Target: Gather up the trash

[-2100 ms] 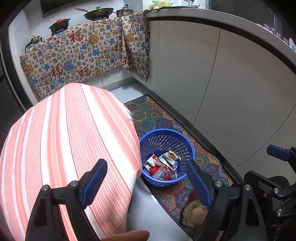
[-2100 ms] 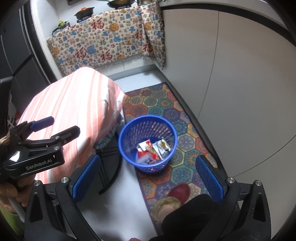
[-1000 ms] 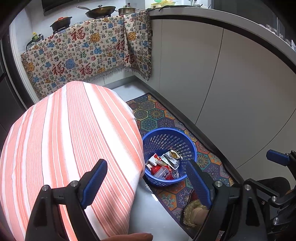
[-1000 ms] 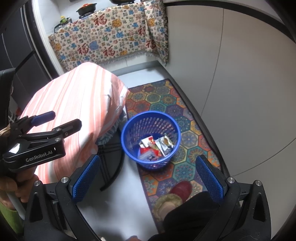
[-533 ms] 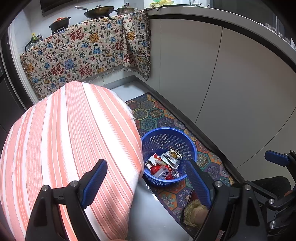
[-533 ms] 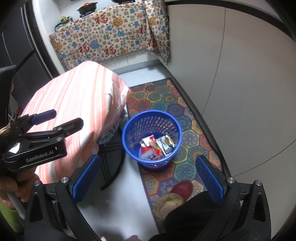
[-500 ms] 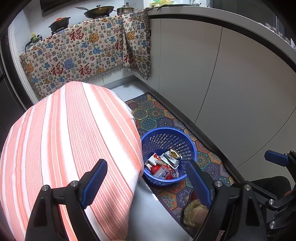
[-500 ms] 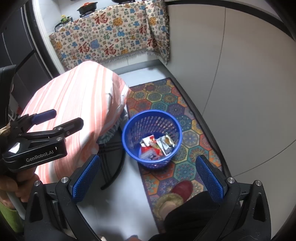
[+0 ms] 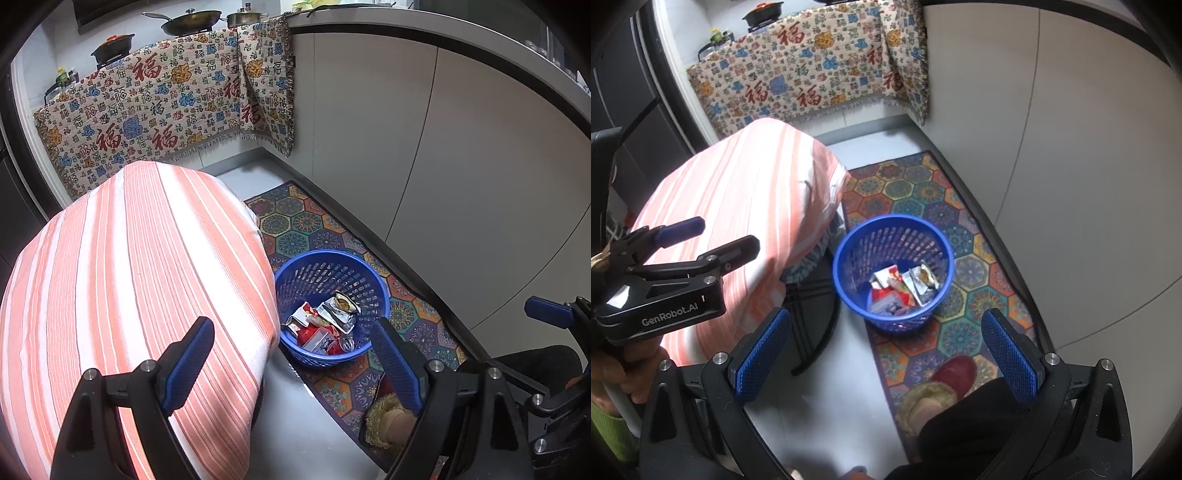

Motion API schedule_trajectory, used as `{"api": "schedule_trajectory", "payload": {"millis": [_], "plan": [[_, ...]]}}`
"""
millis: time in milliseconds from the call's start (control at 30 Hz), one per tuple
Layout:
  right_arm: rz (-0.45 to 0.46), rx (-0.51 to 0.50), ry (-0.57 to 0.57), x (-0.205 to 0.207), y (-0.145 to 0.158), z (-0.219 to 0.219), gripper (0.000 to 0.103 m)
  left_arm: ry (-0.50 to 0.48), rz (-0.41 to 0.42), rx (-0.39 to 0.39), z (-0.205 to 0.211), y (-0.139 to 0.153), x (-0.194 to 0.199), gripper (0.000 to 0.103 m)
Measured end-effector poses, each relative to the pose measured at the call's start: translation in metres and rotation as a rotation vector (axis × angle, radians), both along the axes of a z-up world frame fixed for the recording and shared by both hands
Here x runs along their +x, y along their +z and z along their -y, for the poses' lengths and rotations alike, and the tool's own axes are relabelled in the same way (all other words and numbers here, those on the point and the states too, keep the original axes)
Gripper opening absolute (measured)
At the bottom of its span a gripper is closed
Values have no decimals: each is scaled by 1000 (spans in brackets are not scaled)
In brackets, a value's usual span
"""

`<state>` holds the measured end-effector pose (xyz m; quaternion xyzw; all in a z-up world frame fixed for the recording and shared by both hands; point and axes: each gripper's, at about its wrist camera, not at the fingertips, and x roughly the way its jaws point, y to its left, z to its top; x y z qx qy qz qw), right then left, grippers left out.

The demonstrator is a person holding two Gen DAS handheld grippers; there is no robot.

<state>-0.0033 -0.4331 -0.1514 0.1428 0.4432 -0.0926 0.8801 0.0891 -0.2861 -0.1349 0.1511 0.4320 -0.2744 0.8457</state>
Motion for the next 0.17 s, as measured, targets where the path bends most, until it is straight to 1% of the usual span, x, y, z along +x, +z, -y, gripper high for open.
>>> {"api": "schedule_trajectory", "payload": {"millis": [167], "plan": [[-7,1,1,2,-1,0,103,-5,3,-4,-3,2,-2,88]]}}
